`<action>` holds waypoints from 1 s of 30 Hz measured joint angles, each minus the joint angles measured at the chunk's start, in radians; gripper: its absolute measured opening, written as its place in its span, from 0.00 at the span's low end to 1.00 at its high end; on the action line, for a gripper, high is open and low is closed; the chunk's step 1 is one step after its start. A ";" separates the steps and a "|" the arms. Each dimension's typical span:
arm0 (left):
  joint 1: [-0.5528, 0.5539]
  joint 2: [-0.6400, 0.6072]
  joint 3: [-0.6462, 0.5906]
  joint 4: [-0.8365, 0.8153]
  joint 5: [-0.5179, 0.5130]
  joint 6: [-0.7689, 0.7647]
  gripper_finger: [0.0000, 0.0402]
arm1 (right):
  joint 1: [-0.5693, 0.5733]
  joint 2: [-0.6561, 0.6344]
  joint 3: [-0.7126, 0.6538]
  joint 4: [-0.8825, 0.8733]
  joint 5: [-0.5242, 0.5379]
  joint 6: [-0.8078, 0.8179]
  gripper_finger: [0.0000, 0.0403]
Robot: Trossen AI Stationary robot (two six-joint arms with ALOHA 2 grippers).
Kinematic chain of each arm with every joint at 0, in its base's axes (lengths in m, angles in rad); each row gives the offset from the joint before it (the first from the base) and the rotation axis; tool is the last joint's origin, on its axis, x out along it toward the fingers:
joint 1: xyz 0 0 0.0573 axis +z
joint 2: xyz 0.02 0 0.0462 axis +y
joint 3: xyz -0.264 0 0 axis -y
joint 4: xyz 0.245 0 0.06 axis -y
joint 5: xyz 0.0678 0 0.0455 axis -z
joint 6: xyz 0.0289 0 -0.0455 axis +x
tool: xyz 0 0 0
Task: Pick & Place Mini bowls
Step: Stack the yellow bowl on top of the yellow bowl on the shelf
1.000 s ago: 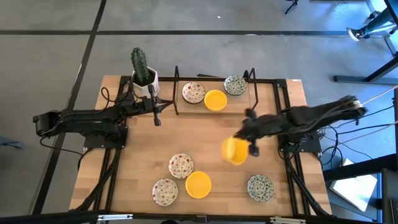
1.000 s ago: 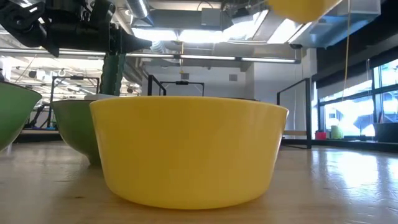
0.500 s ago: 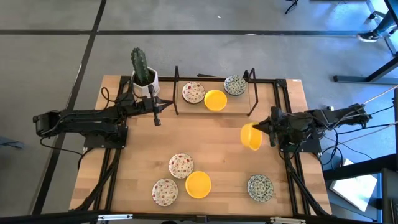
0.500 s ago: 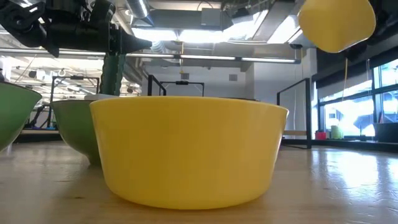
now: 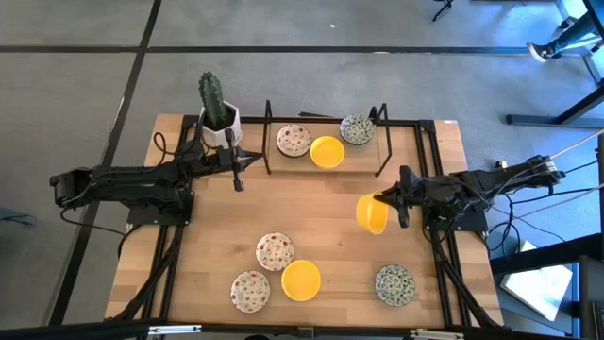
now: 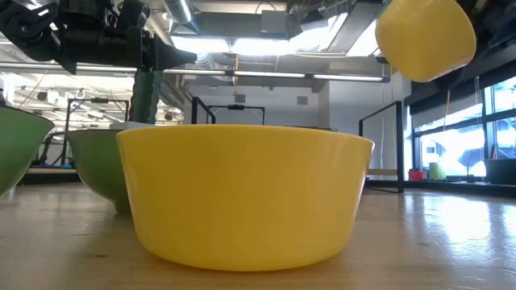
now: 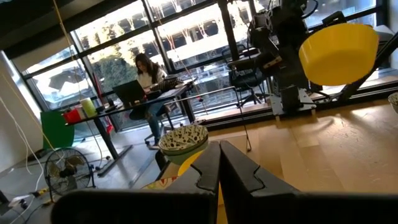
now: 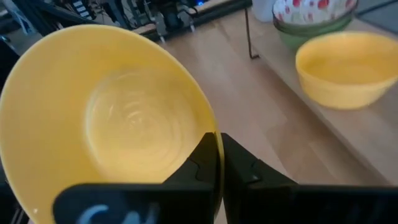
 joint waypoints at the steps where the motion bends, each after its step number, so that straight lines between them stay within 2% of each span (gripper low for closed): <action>1: 0.000 0.000 0.000 0.000 0.000 0.000 0.01 | -0.001 0.005 0.006 0.004 0.000 -0.014 0.01; 5: 0.000 0.000 0.000 0.000 0.000 0.001 0.01 | -0.030 0.053 0.106 -0.017 -0.002 -0.089 0.01; 11: 0.000 0.000 0.000 0.015 -0.019 0.003 0.01 | -0.134 0.196 0.349 -0.132 0.002 -0.286 0.01; 16: 0.000 0.000 0.000 0.035 -0.021 0.003 0.01 | -0.266 0.359 0.560 -0.251 0.056 -0.422 0.01; 22: 0.000 0.000 0.000 0.038 -0.021 0.003 0.01 | -0.486 0.593 0.866 -0.433 0.054 -0.543 0.01; 25: 0.000 0.000 0.000 0.038 -0.021 0.000 0.01 | -0.598 0.711 1.018 -0.490 -0.017 -0.614 0.01; 30: 0.000 0.000 0.000 0.032 -0.021 -0.001 0.01 | -0.765 0.919 1.243 -0.612 -0.285 -0.703 0.01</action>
